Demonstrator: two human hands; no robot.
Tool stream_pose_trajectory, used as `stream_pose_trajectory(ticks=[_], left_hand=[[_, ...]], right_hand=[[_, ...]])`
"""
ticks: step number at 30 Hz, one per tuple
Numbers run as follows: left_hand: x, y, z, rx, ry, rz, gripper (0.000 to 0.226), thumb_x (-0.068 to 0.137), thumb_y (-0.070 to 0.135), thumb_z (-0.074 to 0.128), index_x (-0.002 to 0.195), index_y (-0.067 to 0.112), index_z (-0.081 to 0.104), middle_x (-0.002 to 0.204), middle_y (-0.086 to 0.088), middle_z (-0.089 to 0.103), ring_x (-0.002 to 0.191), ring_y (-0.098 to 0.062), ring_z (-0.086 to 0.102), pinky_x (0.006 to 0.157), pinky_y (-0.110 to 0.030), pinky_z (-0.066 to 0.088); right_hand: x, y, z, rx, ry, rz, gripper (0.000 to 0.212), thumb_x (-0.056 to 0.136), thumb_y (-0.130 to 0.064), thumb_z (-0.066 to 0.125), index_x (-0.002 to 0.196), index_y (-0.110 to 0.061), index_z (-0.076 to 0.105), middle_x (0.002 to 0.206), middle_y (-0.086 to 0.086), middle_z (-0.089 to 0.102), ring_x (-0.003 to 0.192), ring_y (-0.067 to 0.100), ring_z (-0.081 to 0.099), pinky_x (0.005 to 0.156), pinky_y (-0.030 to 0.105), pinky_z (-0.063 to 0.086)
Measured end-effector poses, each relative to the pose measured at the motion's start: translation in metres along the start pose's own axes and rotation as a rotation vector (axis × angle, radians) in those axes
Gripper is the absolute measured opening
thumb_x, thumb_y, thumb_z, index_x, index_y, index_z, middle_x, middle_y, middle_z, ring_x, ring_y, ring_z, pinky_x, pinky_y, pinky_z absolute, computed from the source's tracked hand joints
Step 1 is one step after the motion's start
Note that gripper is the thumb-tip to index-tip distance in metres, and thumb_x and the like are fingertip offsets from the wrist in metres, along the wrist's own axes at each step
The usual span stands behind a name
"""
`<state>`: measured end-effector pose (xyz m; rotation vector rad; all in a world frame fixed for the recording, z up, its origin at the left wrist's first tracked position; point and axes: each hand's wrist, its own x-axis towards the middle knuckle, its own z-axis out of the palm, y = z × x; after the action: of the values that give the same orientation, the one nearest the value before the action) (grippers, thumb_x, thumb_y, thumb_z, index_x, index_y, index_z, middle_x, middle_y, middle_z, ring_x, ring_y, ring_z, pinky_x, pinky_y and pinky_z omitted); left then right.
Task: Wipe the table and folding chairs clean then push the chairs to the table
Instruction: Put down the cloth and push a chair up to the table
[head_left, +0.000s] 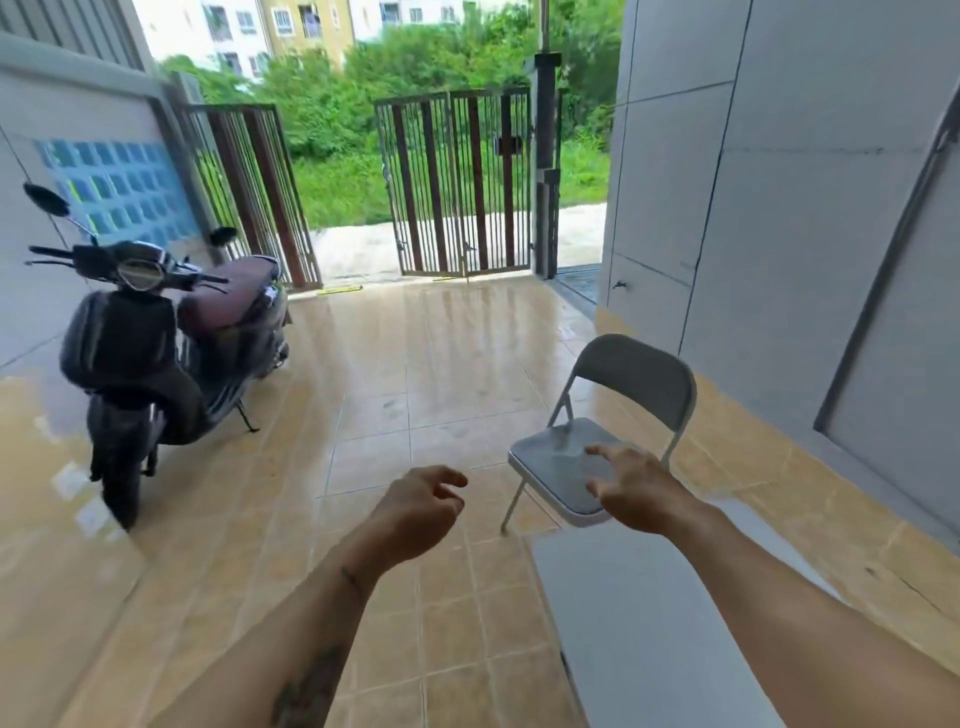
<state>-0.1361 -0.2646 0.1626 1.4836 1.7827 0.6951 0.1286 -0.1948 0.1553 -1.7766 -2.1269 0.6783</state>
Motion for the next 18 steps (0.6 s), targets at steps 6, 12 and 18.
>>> stream_pose_trajectory(ticks=[6,12,18], left_hand=[[0.131,-0.011,-0.062,0.031,0.003,-0.036,0.032,0.093,0.013,0.056,0.120,0.027,0.065,0.114,-0.003,0.071,0.097,-0.016,0.069,0.087,-0.033,0.057],[0.268,0.024,-0.117,0.012,0.024,0.040,0.031,0.094,0.013,0.055,0.119,0.027,0.065,0.107,-0.001,0.072,0.091,-0.017,0.070,0.068,-0.021,0.052],[0.380,-0.001,-0.134,-0.020,-0.062,0.036,0.031,0.096,0.012,0.055,0.122,0.025,0.064,0.112,0.000,0.072,0.092,-0.012,0.070,0.065,-0.016,0.051]], right_hand=[[0.149,-0.034,0.011,0.004,-0.022,-0.017,0.052,0.092,-0.028,0.057,0.141,-0.021,0.046,0.146,0.007,0.046,0.132,0.025,0.044,0.108,0.033,0.033],[0.283,-0.068,-0.024,-0.010,0.038,-0.039,0.050,0.091,-0.031,0.060,0.139,-0.025,0.048,0.142,0.004,0.049,0.127,0.024,0.049,0.106,0.039,0.039],[0.380,-0.069,-0.002,-0.059,-0.006,0.065,0.051,0.089,-0.031,0.059,0.139,-0.025,0.050,0.141,0.002,0.050,0.128,0.023,0.048,0.108,0.037,0.039]])
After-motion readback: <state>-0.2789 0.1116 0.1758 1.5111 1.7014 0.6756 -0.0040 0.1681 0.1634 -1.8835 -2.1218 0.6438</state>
